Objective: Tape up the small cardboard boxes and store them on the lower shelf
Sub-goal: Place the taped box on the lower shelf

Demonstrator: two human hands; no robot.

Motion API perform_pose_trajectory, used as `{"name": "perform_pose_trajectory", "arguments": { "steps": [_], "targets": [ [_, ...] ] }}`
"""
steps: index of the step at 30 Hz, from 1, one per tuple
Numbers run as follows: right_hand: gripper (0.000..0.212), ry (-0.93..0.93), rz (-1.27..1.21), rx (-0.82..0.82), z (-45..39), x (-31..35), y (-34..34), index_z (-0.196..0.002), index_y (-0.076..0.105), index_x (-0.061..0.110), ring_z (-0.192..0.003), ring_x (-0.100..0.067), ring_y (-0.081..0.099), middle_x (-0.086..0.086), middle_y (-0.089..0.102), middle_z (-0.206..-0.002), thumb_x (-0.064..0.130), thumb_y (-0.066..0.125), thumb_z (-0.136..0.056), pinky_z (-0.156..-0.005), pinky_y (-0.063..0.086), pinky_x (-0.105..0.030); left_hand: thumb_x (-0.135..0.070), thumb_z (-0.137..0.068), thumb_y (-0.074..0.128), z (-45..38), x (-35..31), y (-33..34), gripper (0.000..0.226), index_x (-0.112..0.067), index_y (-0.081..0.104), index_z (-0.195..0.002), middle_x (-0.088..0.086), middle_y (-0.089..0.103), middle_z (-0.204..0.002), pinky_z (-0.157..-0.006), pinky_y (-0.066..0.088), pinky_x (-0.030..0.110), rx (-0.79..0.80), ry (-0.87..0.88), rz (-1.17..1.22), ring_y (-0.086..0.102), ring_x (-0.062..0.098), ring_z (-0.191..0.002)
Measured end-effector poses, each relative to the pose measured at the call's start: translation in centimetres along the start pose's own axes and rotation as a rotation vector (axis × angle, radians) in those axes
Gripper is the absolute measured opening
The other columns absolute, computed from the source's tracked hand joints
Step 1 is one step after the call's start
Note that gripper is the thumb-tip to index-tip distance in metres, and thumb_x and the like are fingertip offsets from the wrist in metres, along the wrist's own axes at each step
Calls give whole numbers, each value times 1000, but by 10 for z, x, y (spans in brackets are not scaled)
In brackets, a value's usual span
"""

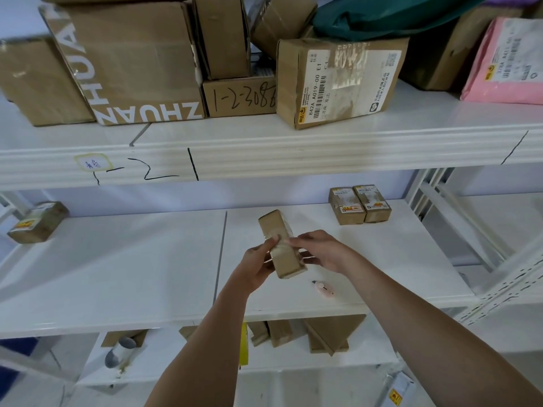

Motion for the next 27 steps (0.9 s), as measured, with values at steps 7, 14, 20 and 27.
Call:
{"name": "perform_pose_trajectory", "arguments": {
  "steps": [7,14,20,27],
  "targets": [
    [45,-13,140,-65,2,0,3,-105,72,14,-94,-16,72,-2,78,-96,42,88,-72,-76,55,-27,-41,-86,70,9,-4,2,58,-6,63,-132,17,68,-127,-95,56,42,35,22,-69,67,35,-114],
    [56,-83,510,-432,4,10,-6,-96,55,21,-75,-5,58,10,60,-84,50,87,-61,-52,43,-20,-27,-99,62,9,-4,-8,41,-9,57,-136,15,67,-125,-104,50,53,-134,26,-24,65,35,-116],
    [80,-153,600,-542,7,11,-3,-123,51,12,-112,-22,55,-3,53,-110,56,86,-67,-86,52,-33,-21,-103,56,8,-6,4,25,-7,65,-122,13,73,-114,-96,57,48,-241,40,-109,71,32,-105],
    [33,-138,310,-385,11,7,-4,-116,60,20,-78,-7,63,4,62,-98,38,68,-89,-55,44,-20,-11,-99,63,8,-9,4,28,-1,64,-125,15,74,-110,-88,58,39,-231,77,-187,72,28,-97]
  ]
}}
Point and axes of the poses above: each hand's wrist, its own z-axis away from the middle knuckle, its own y-axis out of the palm, x = y × z, the point moved 7 cm from there along -z, towards the middle knuckle
